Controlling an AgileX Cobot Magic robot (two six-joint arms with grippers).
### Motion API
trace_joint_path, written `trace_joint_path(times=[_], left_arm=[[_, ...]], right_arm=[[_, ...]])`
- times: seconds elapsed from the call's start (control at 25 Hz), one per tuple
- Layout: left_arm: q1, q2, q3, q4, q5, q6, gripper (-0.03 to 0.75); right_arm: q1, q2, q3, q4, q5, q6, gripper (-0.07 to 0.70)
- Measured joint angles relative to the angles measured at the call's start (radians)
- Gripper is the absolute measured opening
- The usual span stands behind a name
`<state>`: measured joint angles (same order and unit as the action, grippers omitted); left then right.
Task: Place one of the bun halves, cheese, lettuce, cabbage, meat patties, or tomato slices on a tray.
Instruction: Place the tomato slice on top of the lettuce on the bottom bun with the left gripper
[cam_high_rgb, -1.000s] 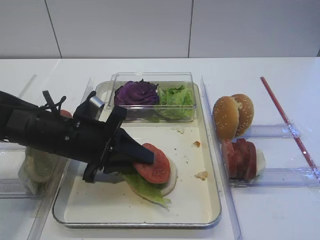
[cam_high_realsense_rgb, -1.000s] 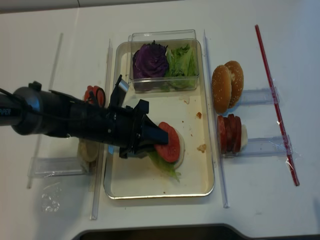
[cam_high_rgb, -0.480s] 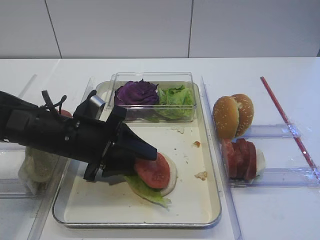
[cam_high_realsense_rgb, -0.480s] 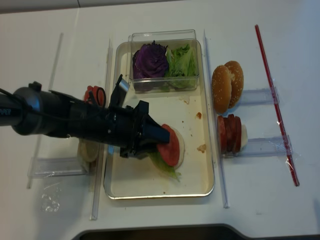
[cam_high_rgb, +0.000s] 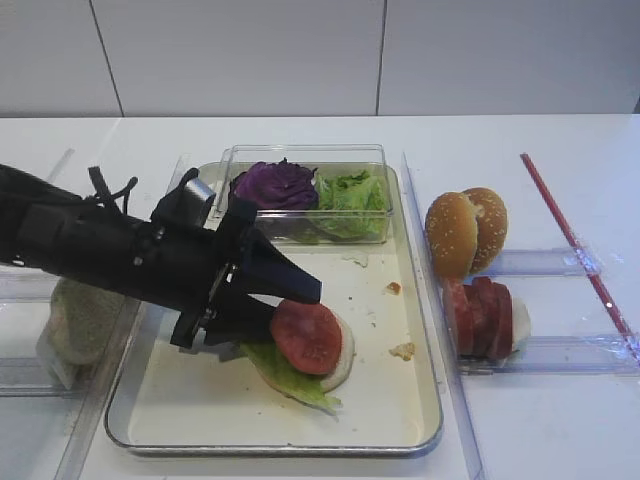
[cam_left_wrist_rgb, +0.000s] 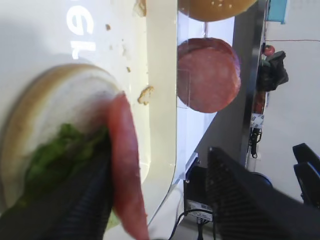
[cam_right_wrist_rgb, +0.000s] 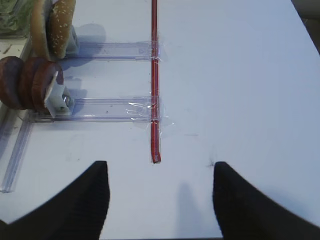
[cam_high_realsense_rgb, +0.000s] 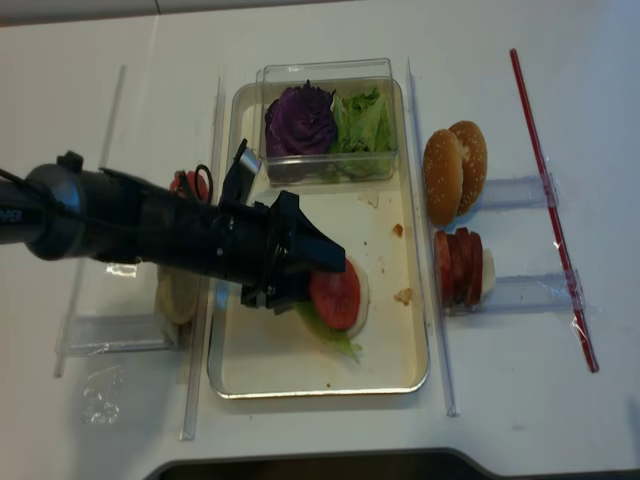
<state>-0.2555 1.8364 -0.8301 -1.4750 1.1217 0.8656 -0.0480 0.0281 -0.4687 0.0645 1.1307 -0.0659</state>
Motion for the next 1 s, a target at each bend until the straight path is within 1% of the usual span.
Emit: trace_joint_path(times=[0.08,0.32,0.6,0.76,0.88,1.0], left_arm=[[0.0,0.0,-0.032,0.042,0.0,-0.038,0.411],[0.0,0.0,-0.115,0.226,0.0,-0.174,0.411],[0.0,0.0,-0.193,0.398,0.008,-0.269,0.411],[0.0,-0.03,-0.238,0.48,0.008,-0.316,0.411],[0.0,-0.051,-0.284,0.549,0.018,-0.361,0.411],[0.0,-0.061,-0.335,0.661,0.039,-0.42,0.411]], right_arm=[[0.0,0.0,0.0,0.0,0.0,0.0,0.489],[0.0,0.0,0.0,0.0,0.0,0.0,0.489],[0.0,0.0,0.0,0.0,0.0,0.0,0.489],[0.0,0.0,0.0,0.0,0.0,0.0,0.486],[0.0,0.0,0.0,0.0,0.0,0.0,0.485],[0.0,0.0,0.0,0.0,0.0,0.0,0.477]])
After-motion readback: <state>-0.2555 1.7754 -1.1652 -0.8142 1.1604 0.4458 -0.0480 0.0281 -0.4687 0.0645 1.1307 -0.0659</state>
